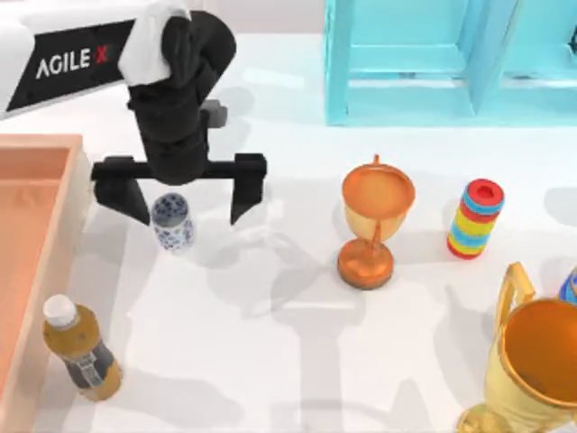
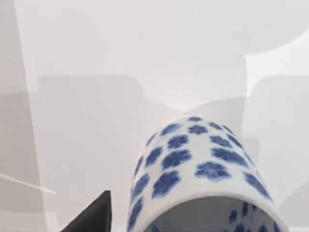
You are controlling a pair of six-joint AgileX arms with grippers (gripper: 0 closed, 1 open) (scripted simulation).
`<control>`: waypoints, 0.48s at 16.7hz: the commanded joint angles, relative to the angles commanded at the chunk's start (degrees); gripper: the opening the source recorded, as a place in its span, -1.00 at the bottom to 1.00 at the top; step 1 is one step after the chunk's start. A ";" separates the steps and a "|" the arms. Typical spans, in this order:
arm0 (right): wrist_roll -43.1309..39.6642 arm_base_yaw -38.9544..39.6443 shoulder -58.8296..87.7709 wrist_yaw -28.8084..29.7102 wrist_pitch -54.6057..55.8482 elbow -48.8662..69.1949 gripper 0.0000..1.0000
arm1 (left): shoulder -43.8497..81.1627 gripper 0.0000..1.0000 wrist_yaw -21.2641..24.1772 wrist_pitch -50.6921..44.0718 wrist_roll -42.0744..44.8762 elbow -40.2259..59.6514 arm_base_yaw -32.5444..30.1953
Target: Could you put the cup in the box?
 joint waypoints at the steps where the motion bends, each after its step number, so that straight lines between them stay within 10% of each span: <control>1: 0.00 0.00 0.00 0.00 0.00 0.00 1.00 | 0.22 1.00 -0.01 1.01 0.00 -0.94 0.00; 5: 0.00 0.00 0.00 0.00 0.00 0.00 1.00 | 0.32 1.00 -0.01 1.42 0.01 -1.31 0.00; 8: 0.00 0.00 0.00 0.00 0.00 0.00 1.00 | 0.32 0.55 -0.01 1.42 0.01 -1.31 0.00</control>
